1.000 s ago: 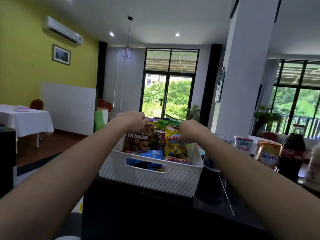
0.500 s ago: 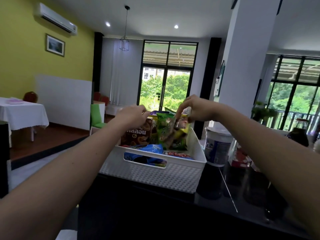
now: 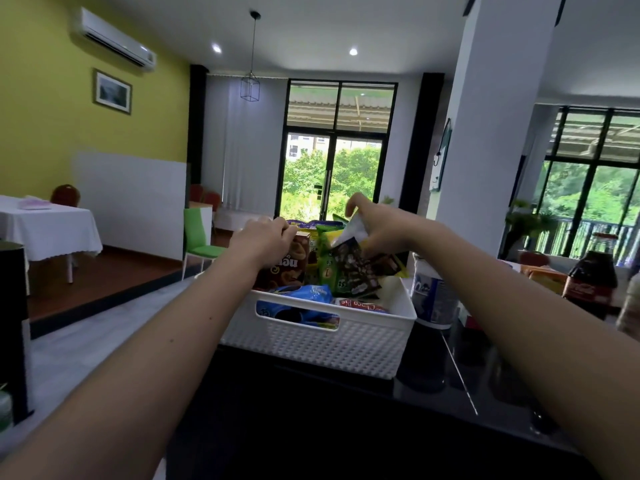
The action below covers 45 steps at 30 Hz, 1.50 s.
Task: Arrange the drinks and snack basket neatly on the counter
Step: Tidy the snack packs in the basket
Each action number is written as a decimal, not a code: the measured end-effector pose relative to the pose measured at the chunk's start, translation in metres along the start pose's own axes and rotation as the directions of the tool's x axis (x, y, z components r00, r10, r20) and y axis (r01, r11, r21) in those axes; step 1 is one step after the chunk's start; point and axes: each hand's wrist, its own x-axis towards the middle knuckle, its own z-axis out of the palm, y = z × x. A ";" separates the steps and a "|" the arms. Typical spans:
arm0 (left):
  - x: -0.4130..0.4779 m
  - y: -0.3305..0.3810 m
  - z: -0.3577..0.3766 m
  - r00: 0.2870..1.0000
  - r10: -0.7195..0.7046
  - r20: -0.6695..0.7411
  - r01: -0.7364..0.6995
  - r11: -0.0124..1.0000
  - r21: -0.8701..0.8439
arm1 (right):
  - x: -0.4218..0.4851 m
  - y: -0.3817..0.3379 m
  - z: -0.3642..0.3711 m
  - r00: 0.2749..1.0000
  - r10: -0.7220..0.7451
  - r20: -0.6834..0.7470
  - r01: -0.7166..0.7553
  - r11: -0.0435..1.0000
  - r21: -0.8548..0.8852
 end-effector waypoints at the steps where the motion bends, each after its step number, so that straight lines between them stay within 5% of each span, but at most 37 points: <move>1: 0.000 0.000 0.000 1.000 -0.003 -0.002 0.003 1.000 -0.003 | 0.000 -0.002 -0.004 0.999 -0.023 0.025 0.023 1.000 0.012; 9: 0.003 -0.002 0.002 0.998 -0.065 0.028 0.064 0.997 0.036 | 0.020 0.001 -0.009 0.999 0.020 0.043 -0.008 0.967 -0.255; 15: 0.005 -0.001 0.001 0.996 -0.078 0.045 0.077 0.997 0.030 | 0.022 -0.010 0.004 0.997 -0.070 0.018 0.072 0.960 -0.271; 24: 0.003 -0.003 0.002 0.997 -0.061 0.044 0.061 0.998 0.001 | 0.035 -0.008 0.042 0.880 -0.193 -0.434 0.029 0.934 -0.355; 29: 0.003 0.000 0.003 0.998 -0.058 0.027 0.057 0.997 0.049 | 0.037 -0.005 0.043 0.990 -0.129 -0.057 0.114 0.970 -0.215; 35: 0.018 0.014 -0.012 0.994 0.046 -0.101 -0.040 0.998 0.058 | 0.052 -0.002 0.011 0.968 -0.016 -0.249 -0.011 0.994 -0.105; 41: 0.051 0.030 -0.016 0.976 0.009 0.218 -0.023 0.998 0.060 | 0.074 0.006 0.032 0.998 -0.035 -0.051 0.030 0.994 -0.103; 45: 0.066 0.039 -0.013 0.957 -0.031 0.289 0.010 0.997 0.071 | 0.077 0.006 0.033 0.992 -0.075 -0.106 0.067 0.995 -0.075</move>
